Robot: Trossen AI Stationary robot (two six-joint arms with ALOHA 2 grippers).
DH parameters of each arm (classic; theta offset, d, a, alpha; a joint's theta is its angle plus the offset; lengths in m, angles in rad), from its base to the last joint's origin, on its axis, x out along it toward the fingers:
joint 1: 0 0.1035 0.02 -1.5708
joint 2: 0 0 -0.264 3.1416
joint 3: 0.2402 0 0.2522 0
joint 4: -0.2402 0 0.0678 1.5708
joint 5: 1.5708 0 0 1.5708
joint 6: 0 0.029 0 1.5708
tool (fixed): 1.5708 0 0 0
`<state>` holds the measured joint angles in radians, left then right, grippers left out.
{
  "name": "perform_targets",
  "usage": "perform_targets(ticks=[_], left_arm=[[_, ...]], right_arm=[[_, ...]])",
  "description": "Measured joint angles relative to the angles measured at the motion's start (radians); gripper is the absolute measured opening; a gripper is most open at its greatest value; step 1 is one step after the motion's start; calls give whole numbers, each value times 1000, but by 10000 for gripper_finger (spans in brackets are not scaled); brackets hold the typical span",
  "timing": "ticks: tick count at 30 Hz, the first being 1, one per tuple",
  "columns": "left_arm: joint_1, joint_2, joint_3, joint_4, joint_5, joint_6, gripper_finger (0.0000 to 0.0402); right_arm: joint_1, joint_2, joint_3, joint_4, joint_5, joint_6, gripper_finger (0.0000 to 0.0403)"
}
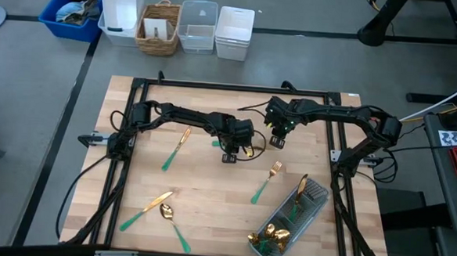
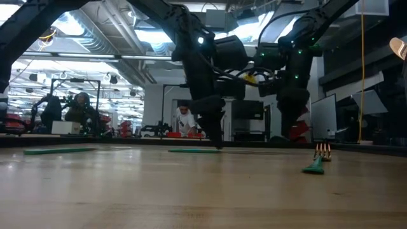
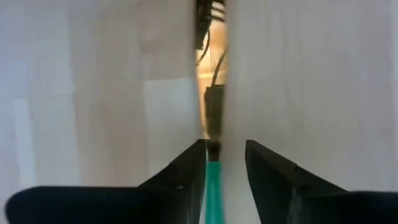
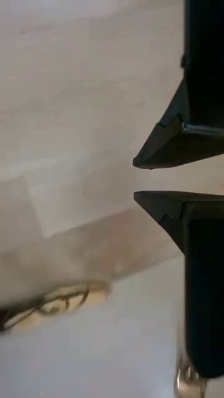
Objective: Sort silverware
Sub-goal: Put the top right table knife into the utensil organizer
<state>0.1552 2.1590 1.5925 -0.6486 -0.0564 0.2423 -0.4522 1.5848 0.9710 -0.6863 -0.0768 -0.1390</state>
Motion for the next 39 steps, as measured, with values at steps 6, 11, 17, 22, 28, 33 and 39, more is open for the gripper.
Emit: perform_targets(ticks=[6, 11, 17, 22, 28, 33, 39], left_arm=[[17, 0, 1, 2, -5, -10, 115], [18, 21, 2, -8, 2, -27, 115], [17, 36, 5, -16, 7, -30, 115], [17, 52, 6, -15, 28, -48, 86], [17, 59, 6, -17, 33, -66, 25], [17, 60, 5, -13, 32, -101, 14], [17, 60, 2, 6, 43, -116, 27]], right_arm=[[0, 0, 0, 63, -157, 2, 69], [1, 0, 0, 94, -198, 2, 69], [1, 3, 0, 107, -205, 0, 69], [1, 3, 0, 112, -206, 0, 69], [1, 3, 0, 115, -272, -1, 69], [1, 3, 0, 115, -276, -26, 69], [1, 3, 0, 114, -275, -59, 69]])
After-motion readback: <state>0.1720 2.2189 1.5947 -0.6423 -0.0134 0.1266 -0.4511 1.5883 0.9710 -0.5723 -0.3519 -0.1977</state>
